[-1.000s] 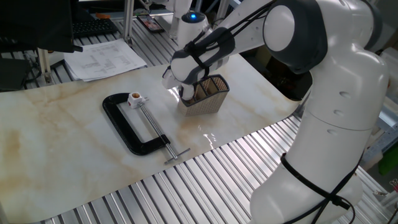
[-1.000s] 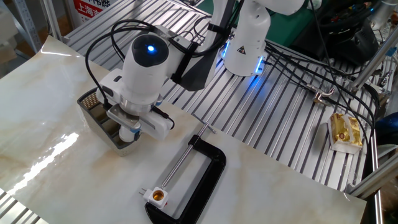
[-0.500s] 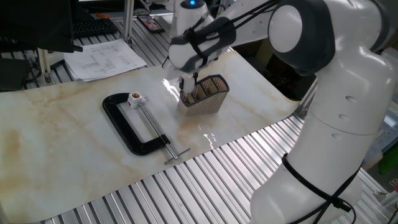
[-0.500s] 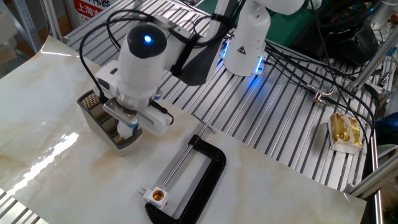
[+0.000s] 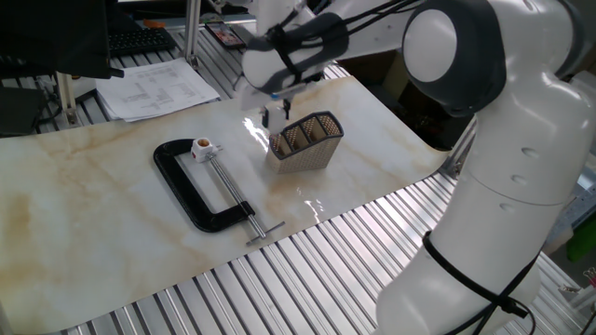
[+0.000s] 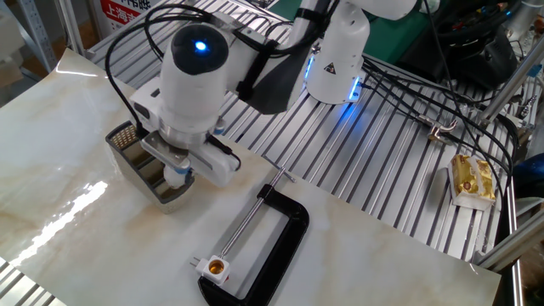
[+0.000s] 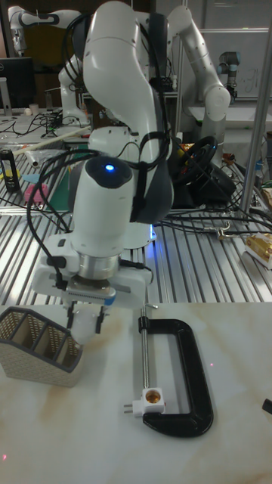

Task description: Install the light bulb by rotating it

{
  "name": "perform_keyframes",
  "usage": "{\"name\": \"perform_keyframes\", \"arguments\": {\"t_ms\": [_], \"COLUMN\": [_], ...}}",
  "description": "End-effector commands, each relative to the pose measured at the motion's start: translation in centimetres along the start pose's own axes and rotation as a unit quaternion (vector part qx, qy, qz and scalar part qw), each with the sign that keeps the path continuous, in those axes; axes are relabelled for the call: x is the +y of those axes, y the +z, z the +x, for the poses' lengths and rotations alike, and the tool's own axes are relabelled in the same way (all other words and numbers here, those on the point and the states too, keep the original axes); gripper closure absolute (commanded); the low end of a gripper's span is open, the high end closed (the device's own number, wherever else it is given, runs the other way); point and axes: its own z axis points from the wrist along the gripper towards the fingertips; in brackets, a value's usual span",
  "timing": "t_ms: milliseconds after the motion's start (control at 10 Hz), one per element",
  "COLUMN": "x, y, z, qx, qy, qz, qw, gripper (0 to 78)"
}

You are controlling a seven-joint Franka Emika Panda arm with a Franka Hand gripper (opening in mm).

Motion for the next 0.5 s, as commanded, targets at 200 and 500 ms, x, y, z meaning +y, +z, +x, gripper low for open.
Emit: {"name": "perform_keyframes", "arguments": {"t_ms": [200,500], "x": [5.3,6.5], "y": [-5.7,-6.3], "z": [-3.1,-5.0], "qx": [0.040,0.047], "qy": [0.075,0.091], "qz": [-0.080,-0.100], "qw": [0.9931,0.9897], "gripper": [76.4,76.4]}}
